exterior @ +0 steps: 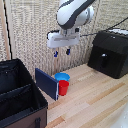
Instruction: Please find the red cup among the items before you. Carefully move your gripper towards it and gently hold it. Locate the front section of the organizer in front of you. Transfer the red cup above the front section and let go, placing it within that section.
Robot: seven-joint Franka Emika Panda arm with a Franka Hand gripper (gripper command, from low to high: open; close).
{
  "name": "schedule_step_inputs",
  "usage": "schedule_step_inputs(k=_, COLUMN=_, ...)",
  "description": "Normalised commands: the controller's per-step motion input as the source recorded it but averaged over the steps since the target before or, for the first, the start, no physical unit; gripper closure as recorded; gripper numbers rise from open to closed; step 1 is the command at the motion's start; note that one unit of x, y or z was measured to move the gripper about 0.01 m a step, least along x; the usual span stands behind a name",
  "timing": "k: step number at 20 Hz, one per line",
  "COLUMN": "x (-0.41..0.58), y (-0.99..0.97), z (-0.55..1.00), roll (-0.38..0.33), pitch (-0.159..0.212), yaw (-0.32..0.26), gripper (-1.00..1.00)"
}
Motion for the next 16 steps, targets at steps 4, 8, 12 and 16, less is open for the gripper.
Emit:
schedule_step_inputs(k=4, x=-0.435, y=-0.06, z=-0.26, roll=-0.036, pitch=0.024, yaw=0.0, gripper=-1.0)
schedule_step_inputs(k=8, x=-0.429, y=-0.11, z=-0.28, roll=-0.025, pitch=0.036, yaw=0.0, gripper=-1.0)
schedule_step_inputs(k=12, x=-0.304, y=-0.11, z=-0.32, roll=-0.03, pitch=0.019, yaw=0.002, gripper=-1.0)
schedule_step_inputs(k=16, x=-0.199, y=-0.11, z=-0.36, roll=-0.034, pitch=0.0, yaw=0.018, gripper=-1.0)
